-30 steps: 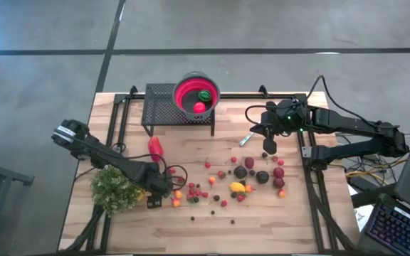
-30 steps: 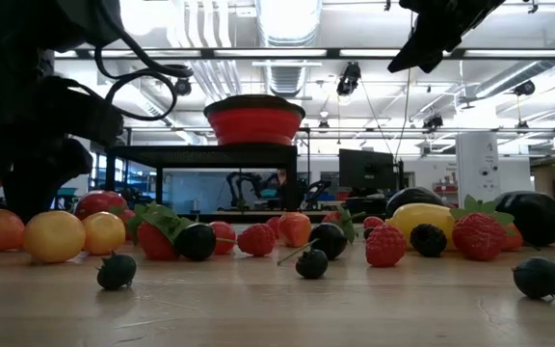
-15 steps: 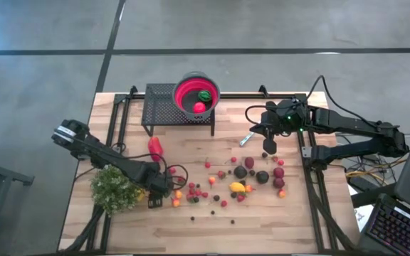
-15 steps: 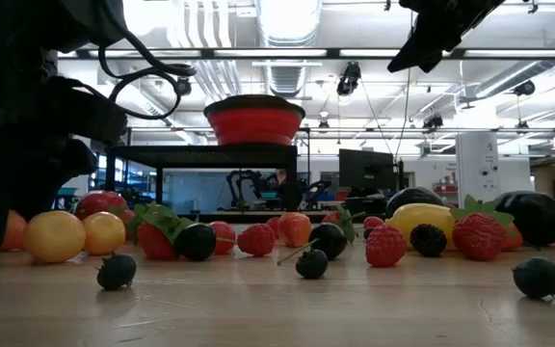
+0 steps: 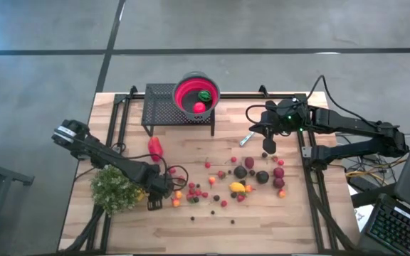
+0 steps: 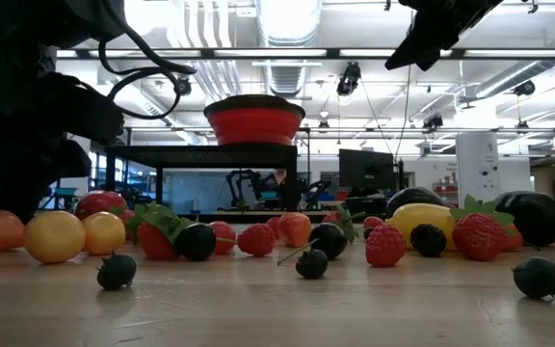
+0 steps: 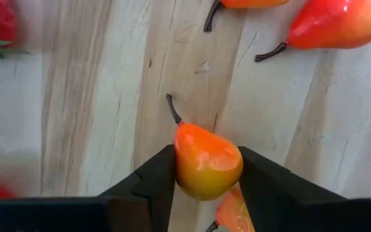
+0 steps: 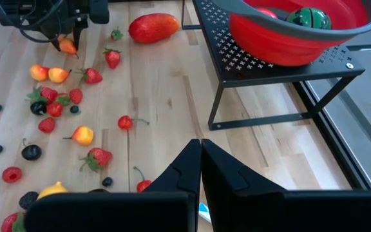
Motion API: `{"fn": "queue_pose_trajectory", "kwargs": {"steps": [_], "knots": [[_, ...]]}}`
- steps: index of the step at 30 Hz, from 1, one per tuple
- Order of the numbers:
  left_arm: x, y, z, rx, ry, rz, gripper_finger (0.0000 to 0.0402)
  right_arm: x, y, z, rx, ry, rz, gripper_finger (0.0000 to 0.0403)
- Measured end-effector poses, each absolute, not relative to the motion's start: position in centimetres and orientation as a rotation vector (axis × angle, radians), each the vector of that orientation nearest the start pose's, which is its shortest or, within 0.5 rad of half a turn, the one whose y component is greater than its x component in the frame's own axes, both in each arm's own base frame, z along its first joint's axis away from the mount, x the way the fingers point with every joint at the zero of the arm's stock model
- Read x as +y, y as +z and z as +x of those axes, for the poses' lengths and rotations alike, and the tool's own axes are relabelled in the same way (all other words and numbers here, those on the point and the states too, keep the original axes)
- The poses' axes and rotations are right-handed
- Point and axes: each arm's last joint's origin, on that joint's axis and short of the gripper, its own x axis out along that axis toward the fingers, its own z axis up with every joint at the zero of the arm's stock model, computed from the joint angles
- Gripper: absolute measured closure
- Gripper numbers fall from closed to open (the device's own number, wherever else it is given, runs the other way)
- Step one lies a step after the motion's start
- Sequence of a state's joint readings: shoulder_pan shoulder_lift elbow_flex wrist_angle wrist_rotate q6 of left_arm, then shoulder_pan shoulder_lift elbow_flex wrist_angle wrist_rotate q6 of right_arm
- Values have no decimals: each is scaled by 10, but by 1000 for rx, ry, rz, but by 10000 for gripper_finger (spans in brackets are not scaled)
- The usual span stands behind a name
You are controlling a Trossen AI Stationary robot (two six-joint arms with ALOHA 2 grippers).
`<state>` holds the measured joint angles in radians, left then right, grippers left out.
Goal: Pick & Place Fruit
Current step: Put the orange pear into the red gray strainer bowl on the shelf
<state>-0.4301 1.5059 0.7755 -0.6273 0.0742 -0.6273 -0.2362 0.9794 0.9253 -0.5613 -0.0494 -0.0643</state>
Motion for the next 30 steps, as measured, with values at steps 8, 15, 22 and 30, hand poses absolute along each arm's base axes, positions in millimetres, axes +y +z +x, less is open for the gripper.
{"fn": "queue_pose_trajectory", "kwargs": {"steps": [8,15,22,30], "knots": [[-105,154,223,1415,15,-278,245,-45,313,194,616,-161,26,394],[-109,173,234,1379,-25,-257,245,-45,314,194,615,-161,26,394],[-108,206,257,1240,-43,-175,245,-45,314,195,614,-161,27,394],[-84,262,292,957,135,46,245,-45,314,195,613,-161,26,394]]}}
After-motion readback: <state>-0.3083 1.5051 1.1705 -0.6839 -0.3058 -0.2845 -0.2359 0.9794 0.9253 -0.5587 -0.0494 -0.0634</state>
